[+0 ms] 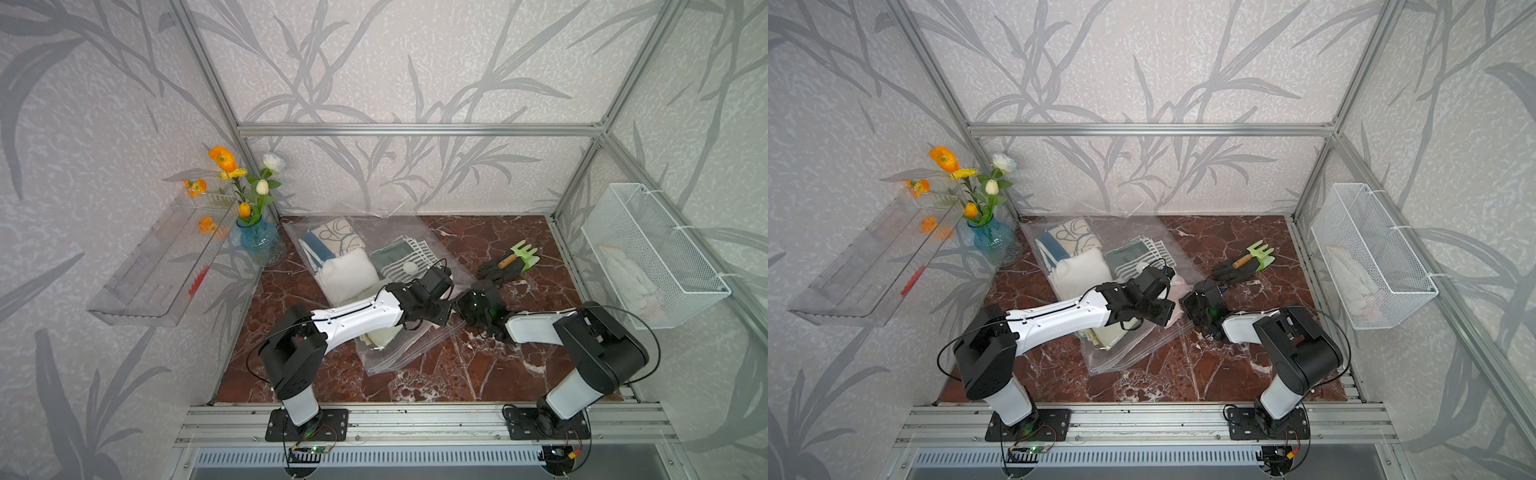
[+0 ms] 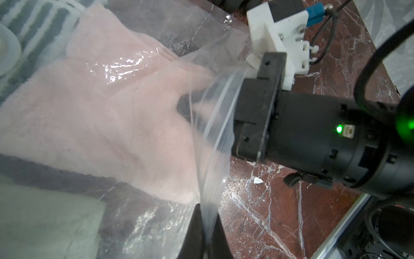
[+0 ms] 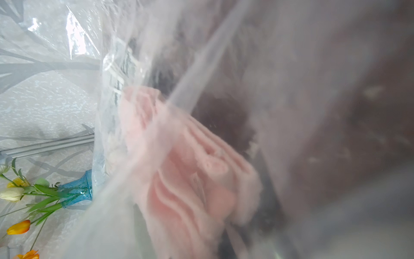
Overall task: Place the folded towel into the vacuum bag
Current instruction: Place the towel in the vacuum bag.
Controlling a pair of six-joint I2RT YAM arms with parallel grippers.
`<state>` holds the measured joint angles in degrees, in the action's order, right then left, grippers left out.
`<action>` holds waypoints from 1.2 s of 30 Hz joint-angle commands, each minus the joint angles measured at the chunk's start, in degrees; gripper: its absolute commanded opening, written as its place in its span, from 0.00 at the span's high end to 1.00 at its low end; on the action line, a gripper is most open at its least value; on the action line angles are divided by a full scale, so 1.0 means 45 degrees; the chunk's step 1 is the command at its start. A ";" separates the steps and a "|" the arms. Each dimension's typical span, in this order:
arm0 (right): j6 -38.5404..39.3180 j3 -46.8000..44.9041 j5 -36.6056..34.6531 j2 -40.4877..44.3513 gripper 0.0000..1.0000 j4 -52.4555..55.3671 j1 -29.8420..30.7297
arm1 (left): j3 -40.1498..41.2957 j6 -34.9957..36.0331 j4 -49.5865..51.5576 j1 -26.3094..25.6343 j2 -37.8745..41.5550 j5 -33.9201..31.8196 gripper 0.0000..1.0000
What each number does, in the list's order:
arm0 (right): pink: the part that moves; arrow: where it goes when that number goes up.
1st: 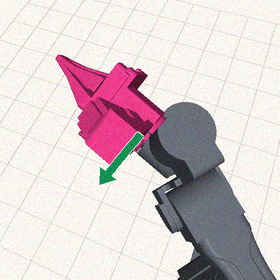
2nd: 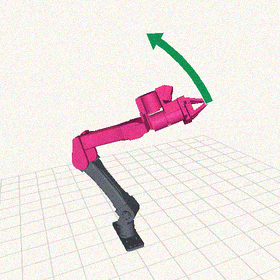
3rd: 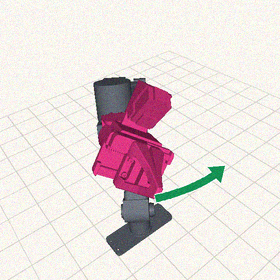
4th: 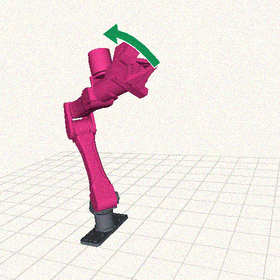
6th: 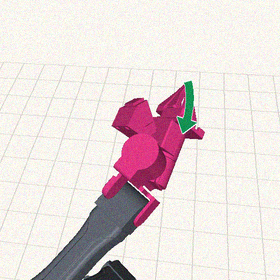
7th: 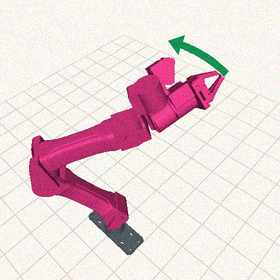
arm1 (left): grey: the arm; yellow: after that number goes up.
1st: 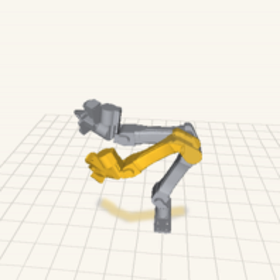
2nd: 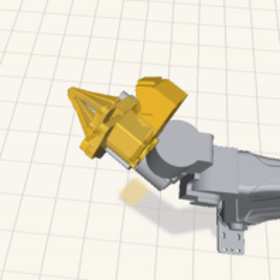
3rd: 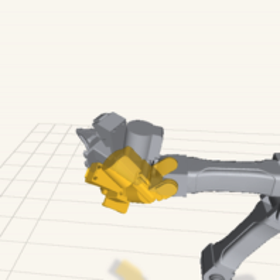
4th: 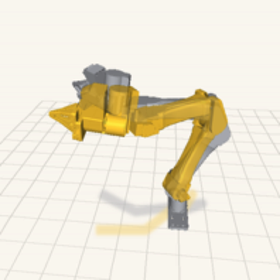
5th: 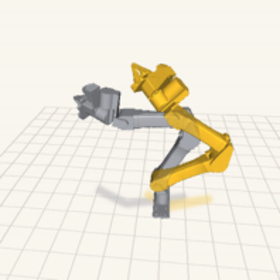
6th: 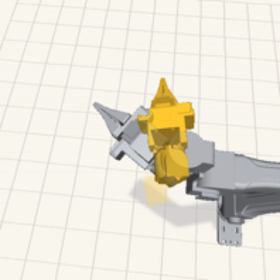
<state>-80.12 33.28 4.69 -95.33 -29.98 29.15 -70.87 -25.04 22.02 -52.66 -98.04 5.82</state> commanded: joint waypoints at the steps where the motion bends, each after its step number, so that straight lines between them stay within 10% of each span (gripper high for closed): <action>1: 0.0355 0.0745 -0.0671 -0.0927 0.96 -0.0938 -0.0042 | -0.0393 0.0174 -0.0152 -0.0190 -0.0091 0.0474 0.96; 9: 0.1592 0.0091 0.0523 -0.0119 0.52 0.0132 -0.0141 | -0.0025 0.0062 -0.0177 -0.0155 0.0086 0.0458 0.92; 14: 0.5114 0.0860 0.1987 0.2289 0.33 0.6570 -0.0873 | 0.0705 -0.0638 -0.0536 0.0082 0.1078 0.1298 0.70; 22: 1.0485 0.3464 -0.1020 0.5061 0.39 1.3982 -0.1628 | 0.2665 -0.1628 -0.0796 0.1186 0.3743 0.1078 0.69; 36: 1.0189 0.8267 0.1933 -0.2365 0.69 1.1127 0.0776 | 0.4563 -0.2466 -0.2561 0.2035 0.2287 0.0675 0.72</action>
<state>-32.67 70.89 12.14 -103.55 20.69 34.37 -53.10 -34.96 11.60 -43.44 -87.02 10.48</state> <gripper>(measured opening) 0.314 0.275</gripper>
